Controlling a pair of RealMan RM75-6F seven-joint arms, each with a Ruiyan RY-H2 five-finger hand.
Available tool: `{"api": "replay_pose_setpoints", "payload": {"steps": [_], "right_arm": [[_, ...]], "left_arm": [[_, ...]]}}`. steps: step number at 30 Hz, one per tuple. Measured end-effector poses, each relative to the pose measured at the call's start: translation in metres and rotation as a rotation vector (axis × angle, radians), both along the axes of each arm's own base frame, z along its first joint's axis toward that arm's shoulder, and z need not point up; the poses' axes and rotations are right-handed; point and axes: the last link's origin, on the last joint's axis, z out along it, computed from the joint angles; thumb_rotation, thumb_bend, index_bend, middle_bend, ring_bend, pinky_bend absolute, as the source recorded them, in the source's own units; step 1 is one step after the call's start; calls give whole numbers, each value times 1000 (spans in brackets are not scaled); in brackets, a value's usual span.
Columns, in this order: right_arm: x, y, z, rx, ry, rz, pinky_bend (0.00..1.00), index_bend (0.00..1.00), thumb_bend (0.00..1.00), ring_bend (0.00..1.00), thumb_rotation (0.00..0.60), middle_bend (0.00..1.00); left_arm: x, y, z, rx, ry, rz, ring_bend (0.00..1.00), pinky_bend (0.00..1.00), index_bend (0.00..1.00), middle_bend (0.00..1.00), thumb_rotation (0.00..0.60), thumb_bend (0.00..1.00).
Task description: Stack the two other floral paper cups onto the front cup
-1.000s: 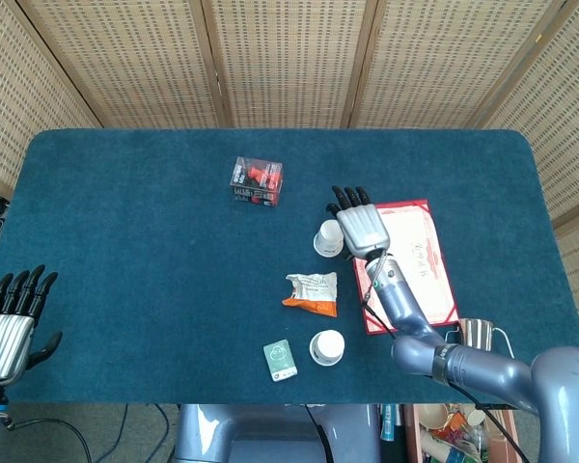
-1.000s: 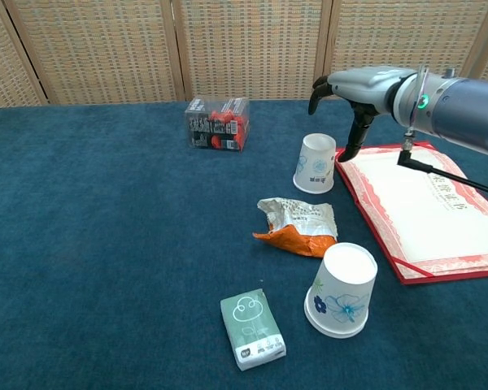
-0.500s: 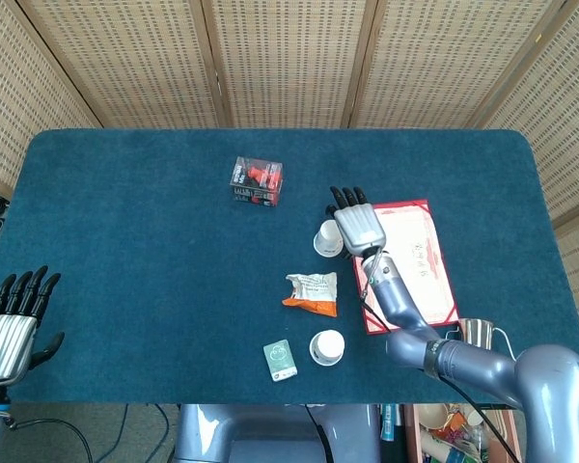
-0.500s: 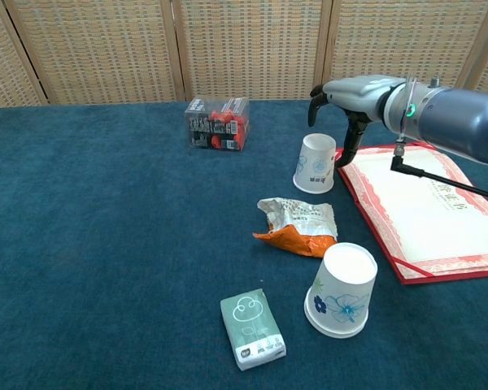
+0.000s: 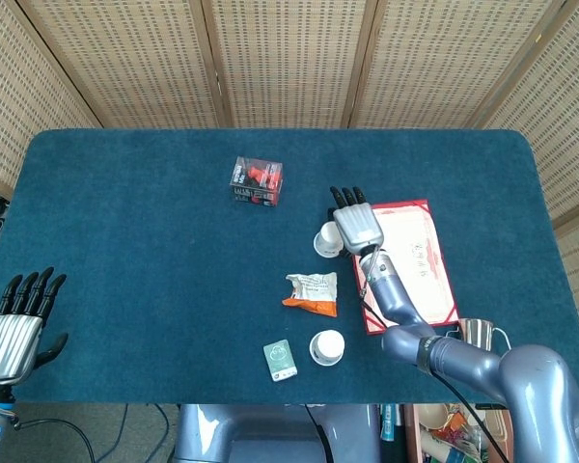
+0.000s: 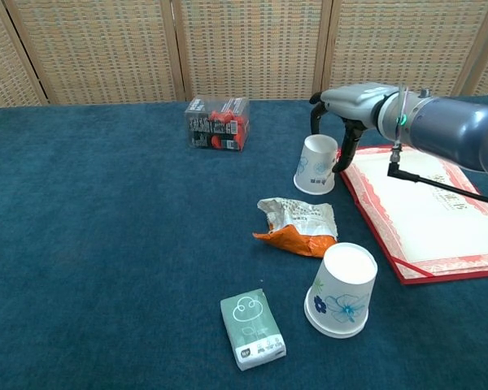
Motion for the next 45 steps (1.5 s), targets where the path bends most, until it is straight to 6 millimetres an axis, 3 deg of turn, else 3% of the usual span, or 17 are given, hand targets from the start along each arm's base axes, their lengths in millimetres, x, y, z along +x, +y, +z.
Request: {"api": "replay_pose_setpoints", "payload": {"steps": [12, 26, 36, 45], "right_arm": [[5, 9, 2, 4, -13, 17, 0, 501, 70, 0, 600, 141], [29, 24, 46, -36, -49, 84, 0, 503, 69, 0, 600, 135], [40, 74, 89, -33, -76, 149, 0, 503, 69, 0, 600, 131], [28, 111, 115, -22, -121, 264, 0, 504, 70, 0, 600, 132]], "left_arm": [[1, -1, 0, -4, -4, -4, 0, 0, 0, 0, 600, 309], [3, -1, 0, -11, -11, -9, 0, 0, 0, 0, 600, 308], [5, -2, -3, -25, -19, -19, 0, 0, 0, 0, 600, 308], [11, -5, -3, -28, -20, -37, 0, 0, 0, 0, 600, 308]]}}
